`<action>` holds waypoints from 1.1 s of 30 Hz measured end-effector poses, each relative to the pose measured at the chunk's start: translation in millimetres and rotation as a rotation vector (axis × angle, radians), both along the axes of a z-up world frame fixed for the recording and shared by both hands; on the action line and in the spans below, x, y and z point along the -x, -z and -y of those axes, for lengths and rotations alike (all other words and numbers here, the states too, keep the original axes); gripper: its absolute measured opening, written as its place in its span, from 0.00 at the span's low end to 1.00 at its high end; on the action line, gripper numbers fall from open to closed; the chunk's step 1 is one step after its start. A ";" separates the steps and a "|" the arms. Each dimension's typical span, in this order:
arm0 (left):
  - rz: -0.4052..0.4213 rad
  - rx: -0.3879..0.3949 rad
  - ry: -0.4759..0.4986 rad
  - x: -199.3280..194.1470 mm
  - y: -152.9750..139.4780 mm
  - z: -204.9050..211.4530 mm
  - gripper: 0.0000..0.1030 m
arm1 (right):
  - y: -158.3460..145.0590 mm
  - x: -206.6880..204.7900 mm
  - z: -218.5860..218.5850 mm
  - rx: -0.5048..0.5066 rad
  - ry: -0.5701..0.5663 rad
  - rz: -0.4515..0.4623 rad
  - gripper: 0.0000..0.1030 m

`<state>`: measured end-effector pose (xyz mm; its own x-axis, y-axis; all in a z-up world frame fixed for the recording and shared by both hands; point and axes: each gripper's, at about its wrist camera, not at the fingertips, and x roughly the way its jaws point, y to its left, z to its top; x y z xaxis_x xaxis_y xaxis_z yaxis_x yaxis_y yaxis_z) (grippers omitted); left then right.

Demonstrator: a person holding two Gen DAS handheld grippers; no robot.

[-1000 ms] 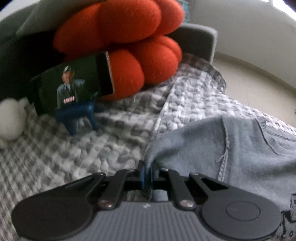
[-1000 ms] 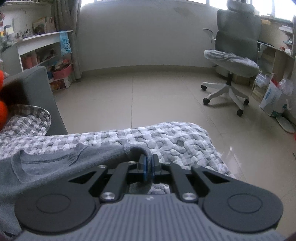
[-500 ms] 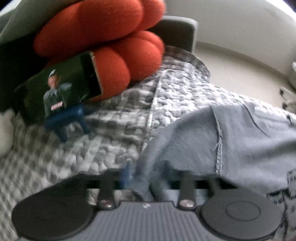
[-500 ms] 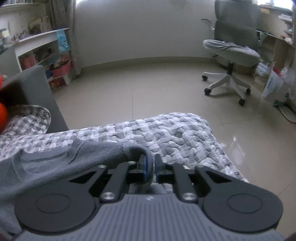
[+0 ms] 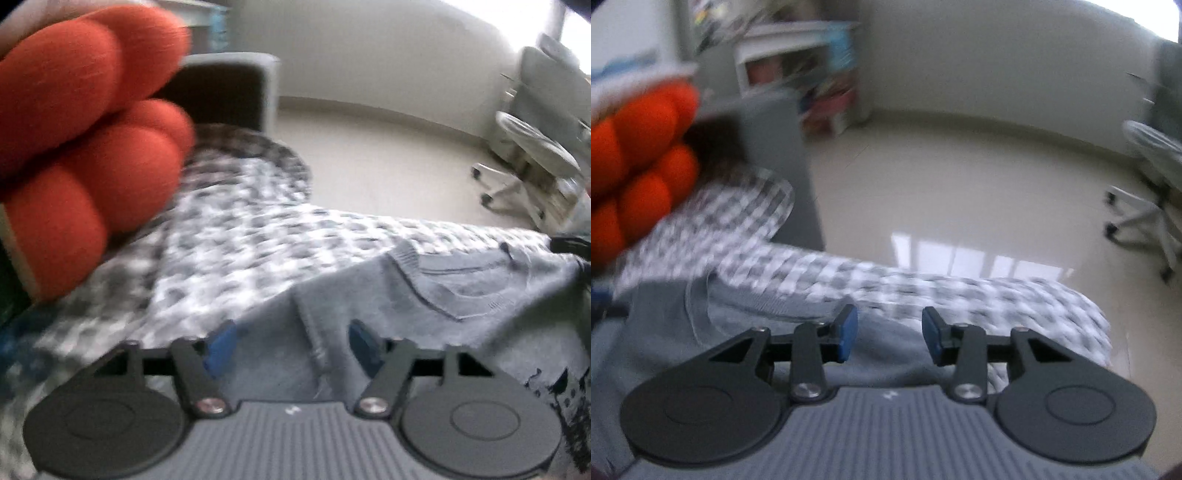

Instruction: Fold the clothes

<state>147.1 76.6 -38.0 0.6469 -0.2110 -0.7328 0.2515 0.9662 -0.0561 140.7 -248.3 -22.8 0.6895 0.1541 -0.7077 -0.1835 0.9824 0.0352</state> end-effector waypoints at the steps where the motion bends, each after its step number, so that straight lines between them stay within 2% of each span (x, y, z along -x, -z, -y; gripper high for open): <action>1: 0.000 -0.011 0.011 -1.8 5.4 5.1 0.51 | 6.3 -7.6 -5.6 0.009 -0.034 -0.036 0.42; 2: 0.008 -0.024 0.020 -3.1 9.9 9.2 0.49 | 14.9 -11.8 -9.8 0.019 -0.058 -0.077 0.42; 4: 0.039 -0.034 0.029 -2.7 10.5 11.7 0.34 | 29.9 -15.0 -16.5 0.046 -0.091 -0.123 0.42; 5: 0.053 -0.034 0.033 -2.1 9.5 12.3 0.17 | 34.7 -14.2 -19.2 0.062 -0.100 -0.114 0.40; 6: 0.067 -0.034 0.038 -1.5 8.5 12.9 0.06 | 35.4 -12.0 -20.9 0.062 -0.104 -0.101 0.19; 7: 0.077 -0.029 0.040 -1.5 7.1 12.0 0.05 | 34.4 -9.2 -22.2 0.055 -0.104 -0.086 0.06; 9: 0.106 -0.016 0.033 -1.7 1.5 7.9 0.04 | 30.4 -5.5 -29.1 0.107 -0.096 -0.043 0.04; 11: 0.144 -0.011 0.023 -1.1 -4.9 4.8 0.03 | 20.3 -2.5 -37.3 0.153 -0.089 0.021 0.03; 16: 0.217 -0.006 -0.020 -8.3 -27.9 4.1 0.03 | -16.5 -6.5 -44.2 0.193 -0.007 0.188 0.02; 20: 0.263 -0.038 -0.041 -27.1 -44.2 11.1 0.03 | -32.5 -17.3 -49.0 0.260 0.038 0.276 0.02; 22: 0.256 -0.082 -0.037 -40.1 -40.6 19.2 0.03 | -34.6 -26.5 -46.5 0.268 0.065 0.295 0.02; 24: 0.206 -0.135 -0.034 -55.1 -24.9 28.3 0.05 | -26.6 -39.4 -46.9 0.262 0.088 0.281 0.02; 28: 0.123 -0.115 -0.073 -57.3 -5.2 19.2 0.10 | 22.0 -57.9 -56.5 0.306 0.088 0.146 0.03; 29: 0.132 -0.091 -0.081 -51.6 -8.9 11.9 0.14 | 27.7 -54.9 -57.5 0.319 0.082 0.138 0.04; 32: 0.177 -0.063 -0.125 -31.8 -27.0 -13.8 0.44 | 15.0 -37.4 -40.2 0.237 0.109 0.175 0.19; 33: 0.189 -0.054 -0.143 -24.9 -33.1 -23.2 0.48 | 7.1 -33.6 -30.6 0.206 0.135 0.185 0.32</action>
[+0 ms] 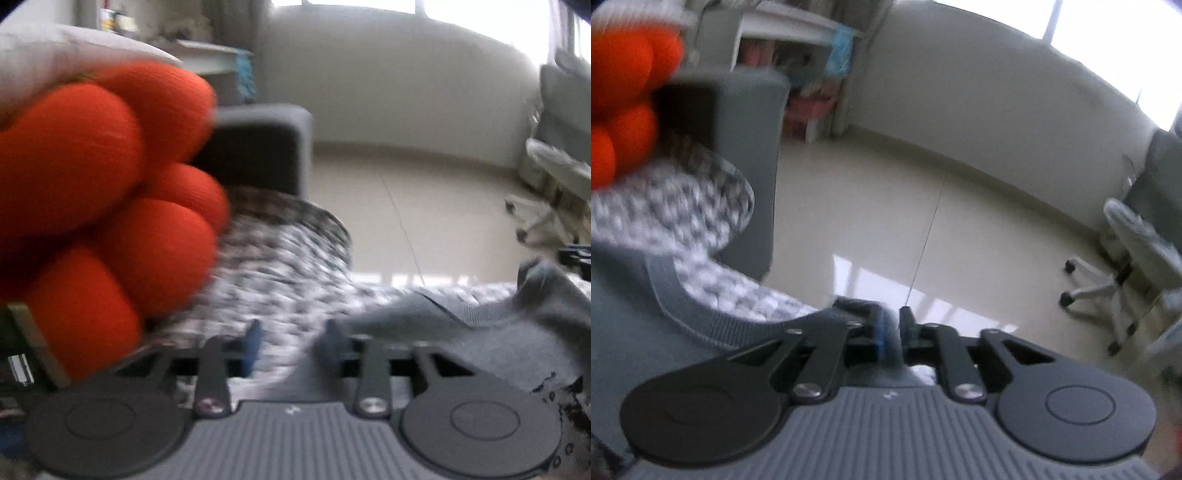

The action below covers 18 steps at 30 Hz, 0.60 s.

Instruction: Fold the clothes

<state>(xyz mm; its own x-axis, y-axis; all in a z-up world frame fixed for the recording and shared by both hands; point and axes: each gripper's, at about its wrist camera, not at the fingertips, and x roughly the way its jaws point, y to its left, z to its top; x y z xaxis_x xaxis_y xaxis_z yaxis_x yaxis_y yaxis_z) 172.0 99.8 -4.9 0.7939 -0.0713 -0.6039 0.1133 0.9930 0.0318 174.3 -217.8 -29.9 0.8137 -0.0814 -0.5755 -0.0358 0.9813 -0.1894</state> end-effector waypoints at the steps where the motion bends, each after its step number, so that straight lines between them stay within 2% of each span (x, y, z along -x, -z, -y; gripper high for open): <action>1: -0.002 0.016 -0.017 6.7 -4.2 -9.4 0.48 | -9.1 5.8 12.1 -0.035 0.023 0.019 0.40; 2: -0.017 0.035 -0.030 13.1 -6.6 -17.9 0.49 | -18.8 11.8 24.7 -0.071 0.039 0.036 0.48; 4: -0.052 0.071 -0.054 27.1 -8.7 -33.6 0.50 | -35.7 24.5 53.3 -0.135 0.063 0.048 0.50; 7: -0.125 0.107 -0.079 56.3 4.4 -48.8 0.51 | -43.5 41.4 89.3 -0.168 0.120 0.033 0.50; 10: -0.145 0.133 -0.116 87.6 17.7 -63.3 0.51 | -26.4 50.8 118.7 -0.220 0.173 -0.041 0.50; 12: -0.153 0.178 -0.151 101.4 23.7 -75.1 0.51 | -11.2 63.2 136.6 -0.264 0.204 -0.083 0.50; 14: -0.152 0.214 -0.163 105.4 25.6 -81.5 0.51 | 1.1 79.0 138.6 -0.315 0.221 -0.101 0.50; 18: -0.147 0.272 -0.177 106.7 28.6 -84.3 0.51 | 17.3 82.1 135.9 -0.422 0.235 -0.125 0.50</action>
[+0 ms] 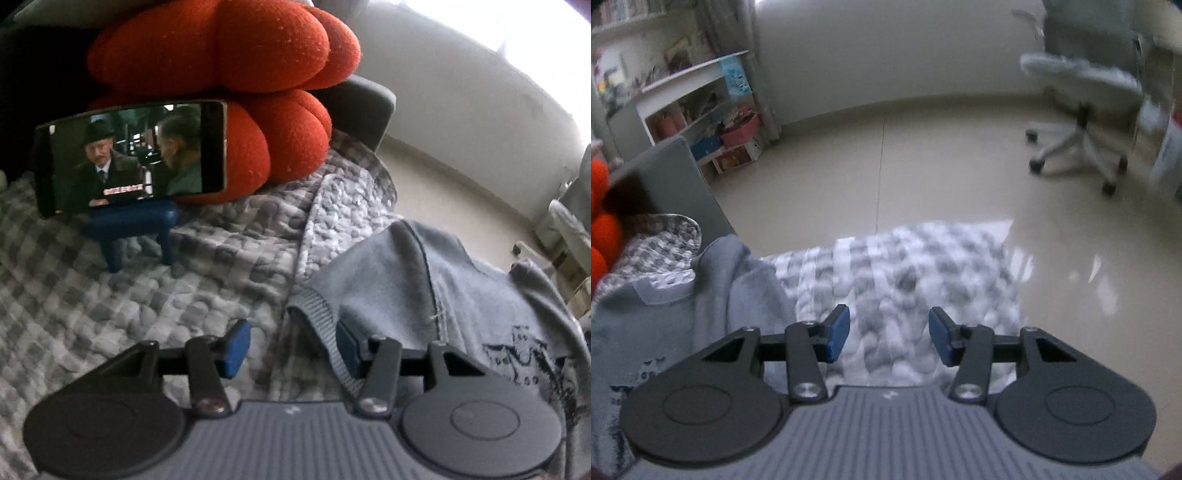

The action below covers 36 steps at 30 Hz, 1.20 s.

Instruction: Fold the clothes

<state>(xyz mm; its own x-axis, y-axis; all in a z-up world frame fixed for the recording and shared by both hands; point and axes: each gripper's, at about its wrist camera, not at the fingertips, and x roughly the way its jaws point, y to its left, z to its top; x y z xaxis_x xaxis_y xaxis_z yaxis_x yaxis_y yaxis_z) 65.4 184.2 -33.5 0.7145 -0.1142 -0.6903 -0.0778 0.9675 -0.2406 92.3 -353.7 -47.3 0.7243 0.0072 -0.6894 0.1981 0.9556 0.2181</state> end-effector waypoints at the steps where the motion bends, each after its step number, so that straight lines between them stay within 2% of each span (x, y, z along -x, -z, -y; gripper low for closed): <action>1: 0.000 0.008 0.002 -1.6 1.5 3.6 0.51 | 0.2 -1.0 -4.6 -0.012 -0.007 0.000 0.50; 4: -0.003 -0.003 0.029 -4.6 4.8 21.3 0.48 | -5.2 -0.2 -22.8 -0.028 -0.084 0.013 0.50; 5: -0.007 -0.019 0.034 -4.9 5.9 26.6 0.42 | -6.6 0.3 -27.1 -0.034 -0.114 0.014 0.50; 6: -0.016 -0.037 0.032 -6.8 8.5 30.2 0.26 | -6.1 0.0 -31.3 -0.043 -0.143 0.006 0.50; 7: -0.024 -0.055 0.030 -8.7 11.1 33.7 0.15 | -3.8 -0.4 -36.7 -0.040 -0.164 -0.009 0.48; 8: -0.033 -0.073 0.028 -10.6 13.7 37.2 0.03 | -1.1 -0.8 -42.5 -0.032 -0.182 -0.027 0.33; 9: -0.042 -0.090 0.027 -12.5 16.3 40.8 0.03 | 1.6 -1.2 -48.2 -0.024 -0.199 -0.045 0.13; 11: -0.023 -0.120 0.013 -10.9 12.6 41.9 0.03 | -0.5 2.4 -62.0 0.063 -0.215 -0.036 0.07; 14: 0.027 -0.133 -0.028 -6.4 0.2 33.5 0.02 | -18.2 3.4 -68.3 0.130 -0.205 0.024 0.06; 16: 0.037 -0.125 -0.059 -7.5 -6.2 24.0 0.02 | -35.3 -0.5 -69.9 0.224 -0.175 0.069 0.06; 18: 0.027 -0.113 -0.093 -11.5 -7.6 17.0 0.02 | -51.3 -6.3 -70.7 0.315 -0.145 0.109 0.06; 22: -0.005 -0.129 -0.148 -17.9 -2.7 14.5 0.02 | -60.9 -28.9 -60.6 0.496 -0.055 0.138 0.06; 26: -0.027 -0.175 -0.150 -20.7 8.1 16.7 0.02 | -37.6 -53.8 -53.8 0.601 -0.006 0.079 0.05; 31: -0.042 -0.186 -0.142 -22.6 16.1 16.4 0.02 | 11.5 -71.0 -58.3 0.705 -0.039 -0.031 0.05; 33: -0.038 -0.204 -0.135 -23.2 16.9 19.0 0.02 | 18.8 -61.5 -49.7 0.713 -0.053 -0.053 0.05; 36: -0.024 -0.197 -0.151 -23.6 12.8 17.3 0.02 | 6.5 -61.5 -46.5 0.719 -0.030 -0.017 0.05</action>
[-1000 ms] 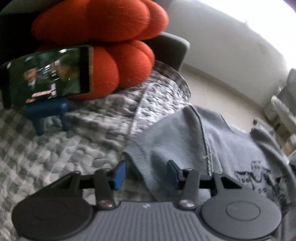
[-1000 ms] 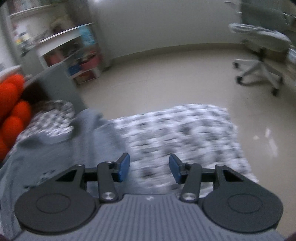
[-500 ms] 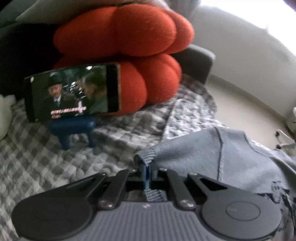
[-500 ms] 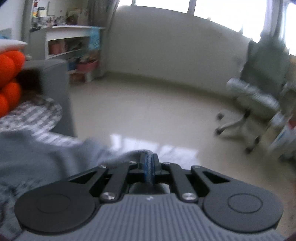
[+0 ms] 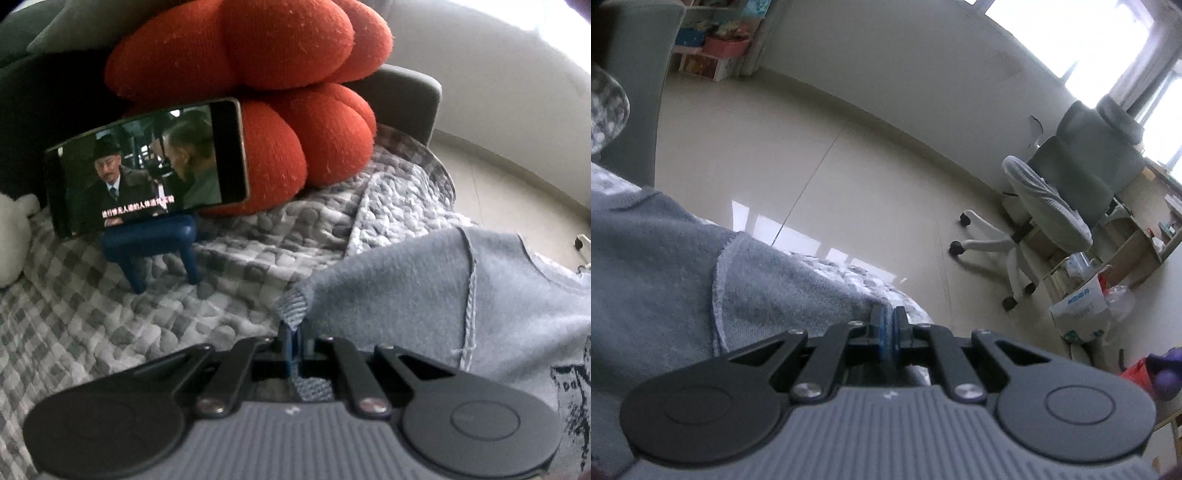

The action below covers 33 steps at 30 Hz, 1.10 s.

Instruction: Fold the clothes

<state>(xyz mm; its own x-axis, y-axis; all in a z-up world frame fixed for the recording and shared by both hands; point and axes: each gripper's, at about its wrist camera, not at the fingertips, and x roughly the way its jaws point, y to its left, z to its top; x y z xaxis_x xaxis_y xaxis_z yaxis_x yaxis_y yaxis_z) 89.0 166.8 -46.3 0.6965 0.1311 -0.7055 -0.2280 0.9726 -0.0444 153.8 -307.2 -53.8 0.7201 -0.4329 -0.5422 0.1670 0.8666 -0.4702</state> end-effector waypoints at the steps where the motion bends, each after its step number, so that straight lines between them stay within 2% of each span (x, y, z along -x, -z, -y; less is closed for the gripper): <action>1: 0.011 0.014 -0.010 0.1 -3.4 -2.7 0.02 | -4.9 -0.5 0.7 0.002 0.003 0.017 0.05; 4: 0.032 0.023 -0.019 -3.5 -9.3 -6.1 0.02 | -24.5 -2.4 1.8 -0.001 0.030 0.096 0.04; 6: 0.017 0.011 -0.022 -7.7 -5.3 -2.5 0.02 | -38.7 -6.1 2.1 0.013 0.061 0.153 0.02; 7: 0.004 0.001 -0.016 -9.0 -1.4 0.6 0.02 | -39.5 -8.3 2.1 0.005 0.067 0.153 0.02; 8: -0.009 -0.014 -0.005 -9.9 3.0 4.0 0.02 | -37.7 -10.6 2.1 -0.009 0.071 0.141 0.02; 10: -0.024 -0.012 0.009 -10.5 8.7 3.8 0.03 | -20.1 -12.6 -2.4 -0.038 0.034 0.052 0.02; 12: -0.028 0.035 0.005 -7.9 8.5 -5.6 0.09 | -0.8 -5.9 -10.0 -0.047 -0.004 -0.012 0.02; 13: -0.028 0.065 0.001 -6.1 7.5 -11.6 0.11 | 4.1 0.4 -9.0 -0.068 -0.002 -0.014 0.02; 15: -0.038 0.115 -0.010 0.1 4.2 -20.7 0.18 | 3.1 10.1 1.1 -0.155 0.022 -0.004 0.14; 17: -0.053 0.132 -0.011 10.4 0.3 -25.1 0.20 | -5.2 26.1 13.9 -0.251 0.056 0.012 0.16; 18: -0.063 0.126 -0.010 16.3 -1.9 -25.3 0.20 | -11.0 35.0 18.1 -0.279 0.065 0.020 0.23; 20: -0.078 0.120 -0.002 27.8 -6.7 -23.4 0.22 | -22.4 53.7 24.1 -0.328 0.070 0.027 0.31; 24: -0.101 0.123 0.026 55.6 -21.9 -15.0 0.28 | -43.9 95.5 29.1 -0.398 0.028 0.005 0.32; 27: -0.112 0.133 0.081 86.2 -37.3 -0.6 0.31 | -55.1 129.4 27.2 -0.452 -0.055 -0.034 0.33; 33: -0.120 0.165 0.219 148.4 -59.7 38.1 0.40 | -55.7 202.0 20.8 -0.509 -0.215 -0.110 0.36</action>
